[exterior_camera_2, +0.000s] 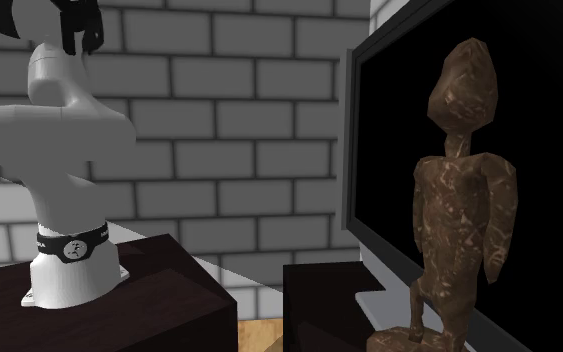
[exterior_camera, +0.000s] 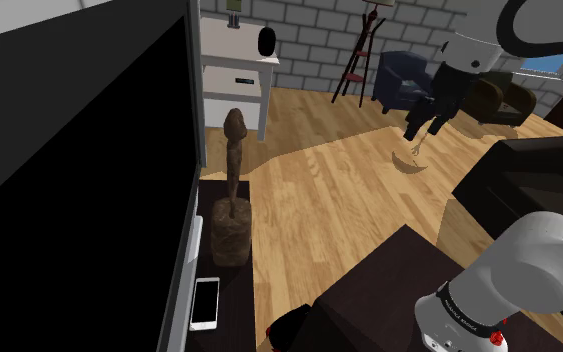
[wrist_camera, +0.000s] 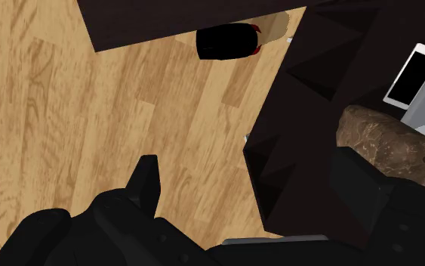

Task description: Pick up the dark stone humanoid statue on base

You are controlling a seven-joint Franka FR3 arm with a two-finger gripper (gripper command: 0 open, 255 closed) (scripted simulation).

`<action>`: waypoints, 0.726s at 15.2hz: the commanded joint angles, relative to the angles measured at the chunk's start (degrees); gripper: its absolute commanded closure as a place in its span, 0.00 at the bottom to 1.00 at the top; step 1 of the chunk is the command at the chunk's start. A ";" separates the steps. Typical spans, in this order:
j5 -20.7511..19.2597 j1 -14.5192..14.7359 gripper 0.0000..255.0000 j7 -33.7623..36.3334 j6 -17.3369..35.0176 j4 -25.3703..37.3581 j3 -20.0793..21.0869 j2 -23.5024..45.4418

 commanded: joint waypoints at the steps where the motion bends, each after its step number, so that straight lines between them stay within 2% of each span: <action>1: 0.00 0.00 0.00 0.00 0.00 0.00 0.00 0.00; 11: 5.85 2.63 0.00 15.61 11.12 2.18 12.18 10.64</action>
